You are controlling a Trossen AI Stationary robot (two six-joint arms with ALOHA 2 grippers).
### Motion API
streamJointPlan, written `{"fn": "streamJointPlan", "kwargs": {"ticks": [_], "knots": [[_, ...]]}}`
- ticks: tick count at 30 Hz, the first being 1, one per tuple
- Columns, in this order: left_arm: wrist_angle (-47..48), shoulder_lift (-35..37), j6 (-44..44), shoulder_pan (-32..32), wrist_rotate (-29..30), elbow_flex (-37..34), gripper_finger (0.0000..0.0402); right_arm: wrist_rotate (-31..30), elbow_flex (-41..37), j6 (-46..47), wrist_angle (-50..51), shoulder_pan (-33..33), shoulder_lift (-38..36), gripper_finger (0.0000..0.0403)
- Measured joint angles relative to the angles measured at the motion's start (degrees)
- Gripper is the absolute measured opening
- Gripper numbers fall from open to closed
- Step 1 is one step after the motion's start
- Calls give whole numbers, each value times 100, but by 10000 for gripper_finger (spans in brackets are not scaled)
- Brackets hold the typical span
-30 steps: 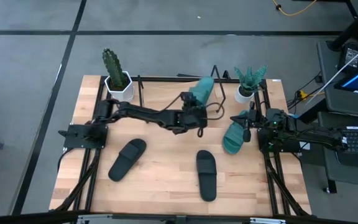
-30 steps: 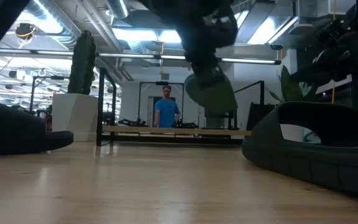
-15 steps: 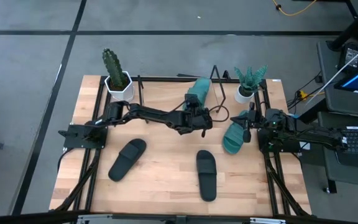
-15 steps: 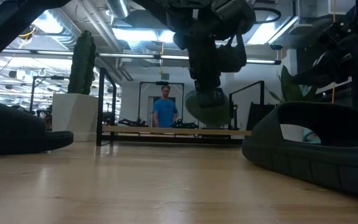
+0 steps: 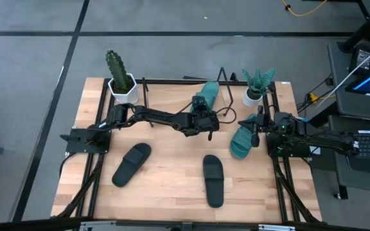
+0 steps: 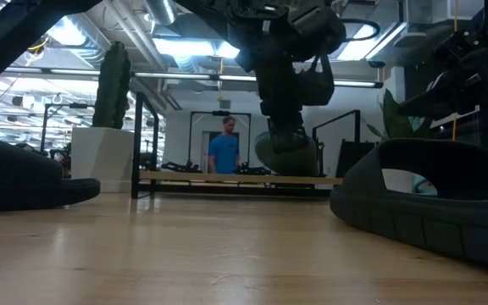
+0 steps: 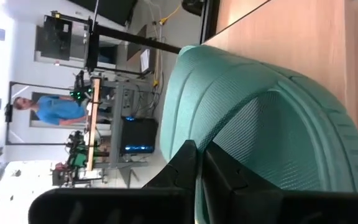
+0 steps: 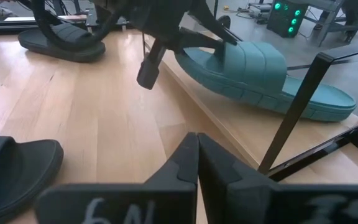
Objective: Pick and place slides into the shelf
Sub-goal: Put the left green slide on the shelf
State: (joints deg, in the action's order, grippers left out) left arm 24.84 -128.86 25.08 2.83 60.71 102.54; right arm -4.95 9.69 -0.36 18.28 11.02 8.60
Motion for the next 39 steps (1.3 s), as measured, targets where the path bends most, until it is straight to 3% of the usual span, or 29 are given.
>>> {"fn": "streamJointPlan", "kwargs": {"ticks": [8,20,26,33,39], "knots": [[-152,0,-361,-26,-1072,-4,36,2,0,-28,27,-2,0,6],[-803,0,-354,4,-1528,-7,94,52,0,7,46,0,0,6],[-1009,0,-357,80,-1558,-11,99,57,0,7,46,-2,0,6],[-1287,0,-363,210,-2231,-15,100,60,0,9,46,0,0,6],[-1424,0,-369,299,-2265,-15,100,61,0,7,46,0,0,6]]}}
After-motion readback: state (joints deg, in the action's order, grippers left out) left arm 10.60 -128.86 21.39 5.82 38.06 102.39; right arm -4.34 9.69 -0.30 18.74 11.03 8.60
